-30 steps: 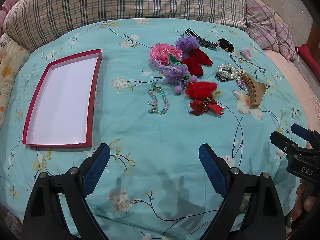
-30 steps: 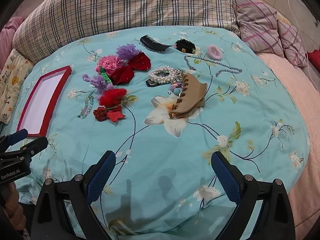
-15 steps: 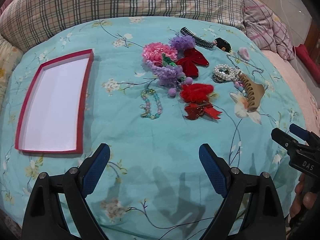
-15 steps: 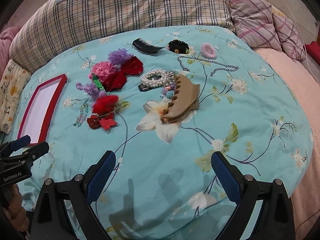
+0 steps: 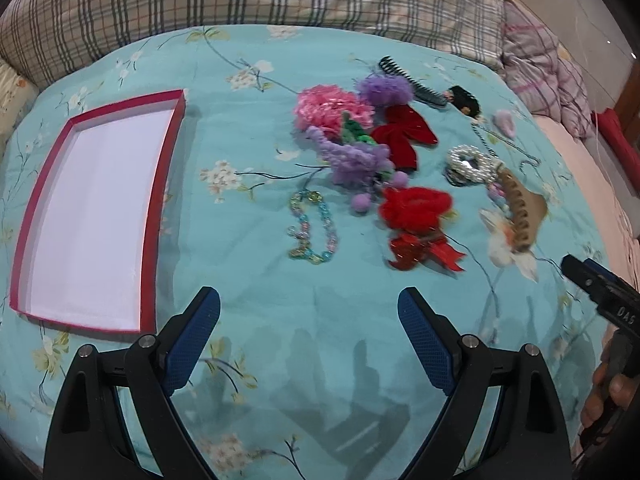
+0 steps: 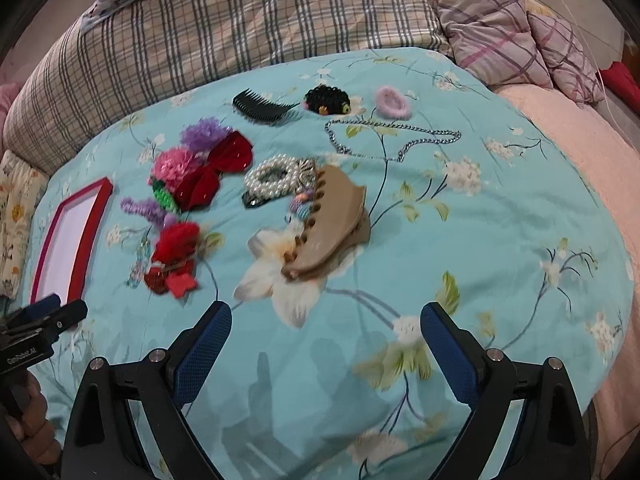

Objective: Organize jewelry
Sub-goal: 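Reach the right tool to the tan claw clip while the left tool reaches the beaded bracelet, then grasp the tan claw clip with the right tool while the left tool grasps the beaded bracelet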

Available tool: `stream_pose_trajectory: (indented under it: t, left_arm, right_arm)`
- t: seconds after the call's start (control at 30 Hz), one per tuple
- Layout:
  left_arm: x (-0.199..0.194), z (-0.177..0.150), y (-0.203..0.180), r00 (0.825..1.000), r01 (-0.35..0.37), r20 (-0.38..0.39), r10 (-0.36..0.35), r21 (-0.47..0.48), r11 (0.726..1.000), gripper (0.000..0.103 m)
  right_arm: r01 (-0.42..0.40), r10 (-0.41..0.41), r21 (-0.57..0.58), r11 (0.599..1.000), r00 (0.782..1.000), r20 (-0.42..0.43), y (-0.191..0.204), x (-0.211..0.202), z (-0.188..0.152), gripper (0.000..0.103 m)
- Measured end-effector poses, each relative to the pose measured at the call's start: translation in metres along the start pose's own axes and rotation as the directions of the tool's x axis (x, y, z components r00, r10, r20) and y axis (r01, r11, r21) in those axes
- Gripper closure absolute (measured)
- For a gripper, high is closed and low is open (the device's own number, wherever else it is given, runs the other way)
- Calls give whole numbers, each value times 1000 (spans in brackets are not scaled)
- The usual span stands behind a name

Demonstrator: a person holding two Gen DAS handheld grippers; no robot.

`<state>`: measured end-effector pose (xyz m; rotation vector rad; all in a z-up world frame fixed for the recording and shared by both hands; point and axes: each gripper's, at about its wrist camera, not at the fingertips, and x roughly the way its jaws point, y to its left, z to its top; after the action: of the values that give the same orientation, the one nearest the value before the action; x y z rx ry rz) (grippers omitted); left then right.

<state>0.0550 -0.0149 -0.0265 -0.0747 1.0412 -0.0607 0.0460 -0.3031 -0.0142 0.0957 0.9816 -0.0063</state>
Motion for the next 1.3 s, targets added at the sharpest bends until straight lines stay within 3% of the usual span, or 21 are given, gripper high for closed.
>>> stream_pose_trajectory:
  t: [0.27,0.63,0.7,0.8,0.87,0.9,0.93,0.97,1.0,1.13,1.17,1.3]
  left_arm:
    - [42,21,9,999,-4,-40,3,-20,1000,12]
    - [88,32,9,995,9,-96,-10,-10,1000,12]
    - [92,33,10,995,13,-96,-14,-9,1000,18]
    - [99,32,14,994,36,-106,-37,-9,999,39]
    - [100,32,17,994,56,-98,-56,-5,998,62]
    - [100,33,18,993,69,-99,-69,-7,998,68]
    - [100,33,20,991,84,-100,-85,-11,996,84]
    - [101,33,21,990,94,-104,-95,-13,995,91]
    - [101,33,22,990,98,-102,-99,-12,995,91]
    - [95,28,24,990,109,-90,-109,-1,994,92]
    - [92,27,25,989,119,-88,-119,-4,993,97]
    - [84,28,26,990,123,-76,-123,-3,992,97]
  right_arm:
    - [-31,32,55,998,999,-10,-11,26,23,8]
    - [-6,9,85,996,999,-40,-22,73,47,13]
    - [-8,13,88,996,998,-55,-23,80,49,18]
    - [4,2,84,996,998,-69,-22,88,51,21]
    - [3,4,91,996,997,-73,-22,91,51,25]
    - [2,5,93,996,997,-74,-21,92,51,29]
    - [4,3,94,996,998,-71,-21,92,50,32]
    - [-1,8,98,995,998,-67,-21,91,51,42]
    - [-10,16,103,995,998,-66,-21,91,50,49]
    - [-22,27,118,993,999,-46,-22,87,50,54]
    - [-27,32,119,993,999,-36,-23,84,50,58]
    - [-47,50,120,992,999,-19,-23,78,51,58]
